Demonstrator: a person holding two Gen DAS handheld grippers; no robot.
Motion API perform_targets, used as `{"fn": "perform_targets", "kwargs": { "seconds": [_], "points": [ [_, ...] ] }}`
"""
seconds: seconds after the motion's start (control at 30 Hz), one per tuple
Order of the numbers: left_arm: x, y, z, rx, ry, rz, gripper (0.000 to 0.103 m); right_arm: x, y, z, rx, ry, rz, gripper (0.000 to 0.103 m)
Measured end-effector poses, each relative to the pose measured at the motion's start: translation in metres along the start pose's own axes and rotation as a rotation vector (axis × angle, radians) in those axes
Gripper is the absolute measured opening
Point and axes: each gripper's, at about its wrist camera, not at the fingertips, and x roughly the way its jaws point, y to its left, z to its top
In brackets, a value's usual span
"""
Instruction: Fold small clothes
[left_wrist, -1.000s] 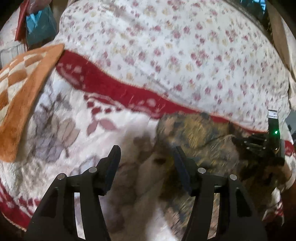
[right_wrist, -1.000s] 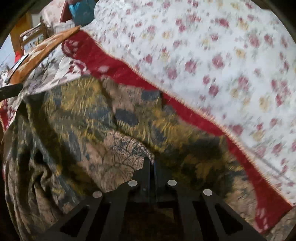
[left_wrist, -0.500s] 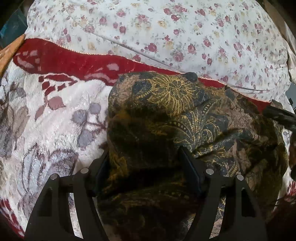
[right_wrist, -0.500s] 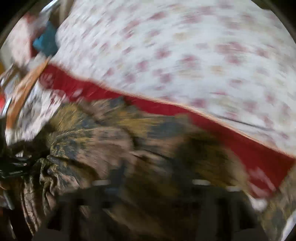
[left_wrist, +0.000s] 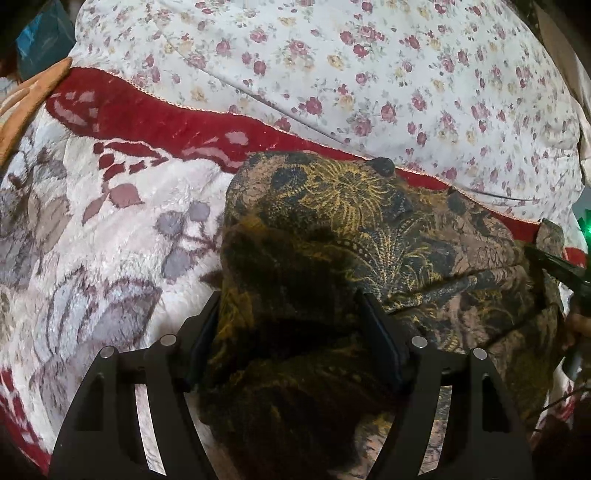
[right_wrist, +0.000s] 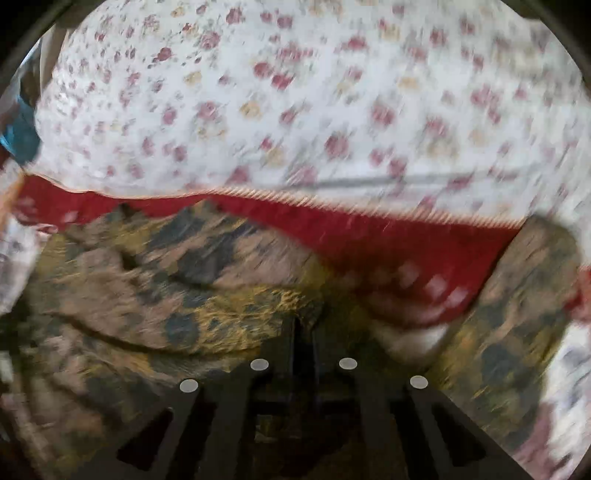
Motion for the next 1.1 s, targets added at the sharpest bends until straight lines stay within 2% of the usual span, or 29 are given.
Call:
{"fn": "perform_targets", "kwargs": {
  "seconds": [0.07, 0.17, 0.2, 0.23, 0.27, 0.3, 0.33, 0.43, 0.5, 0.6, 0.63, 0.67, 0.7, 0.77, 0.93, 1.1],
  "points": [
    [-0.004, -0.005, -0.003, 0.004, 0.002, 0.007, 0.073, 0.015, -0.005, -0.001, 0.012, 0.043, 0.038, 0.006],
    [-0.022, -0.009, -0.009, 0.011, -0.025, -0.014, 0.073, -0.005, -0.028, -0.007, 0.092, 0.078, 0.150, 0.008],
    [-0.028, -0.009, -0.011, 0.015, -0.033, -0.021, 0.073, -0.020, -0.039, -0.012, 0.131, 0.065, 0.194, 0.015],
    [-0.035, -0.009, -0.014, 0.018, -0.043, -0.030, 0.073, -0.039, -0.051, -0.020, 0.165, 0.048, 0.228, 0.026],
    [-0.043, -0.008, -0.019, 0.017, -0.052, -0.041, 0.073, -0.056, -0.061, -0.029, 0.184, 0.034, 0.240, 0.056],
    [-0.049, -0.007, -0.023, 0.013, -0.053, -0.052, 0.073, -0.074, -0.069, -0.040, 0.195, 0.019, 0.247, 0.078],
    [-0.053, -0.005, -0.029, 0.005, -0.048, -0.064, 0.073, -0.095, -0.079, -0.057, 0.195, -0.004, 0.264, 0.081],
    [-0.061, 0.002, -0.052, -0.041, 0.001, -0.119, 0.073, -0.109, -0.088, -0.088, 0.191, 0.020, 0.277, 0.081],
    [-0.061, 0.002, -0.066, -0.067, 0.050, -0.153, 0.073, -0.103, -0.080, -0.108, 0.168, 0.047, 0.295, 0.081],
    [-0.068, -0.004, -0.084, -0.056, 0.071, -0.145, 0.073, -0.082, -0.063, -0.123, 0.116, 0.075, 0.264, 0.079],
    [-0.070, -0.006, -0.086, -0.050, 0.069, -0.138, 0.073, -0.076, -0.054, -0.128, 0.087, 0.085, 0.264, 0.072],
    [-0.073, -0.007, -0.088, -0.047, 0.068, -0.136, 0.073, -0.073, -0.047, -0.133, 0.065, 0.100, 0.259, 0.038],
    [-0.077, -0.008, -0.089, -0.047, 0.066, -0.144, 0.073, -0.074, -0.042, -0.136, 0.060, 0.118, 0.257, 0.011],
    [-0.084, -0.009, -0.094, -0.038, 0.067, -0.160, 0.073, -0.088, -0.039, -0.145, 0.078, 0.120, 0.274, 0.010],
    [-0.095, -0.008, -0.110, -0.004, 0.081, -0.174, 0.073, -0.162, -0.049, -0.189, 0.121, 0.129, 0.382, 0.009],
    [-0.097, 0.003, -0.133, -0.085, 0.117, -0.207, 0.073, -0.198, -0.046, -0.243, 0.148, 0.224, 0.460, 0.009]
  ]
}}
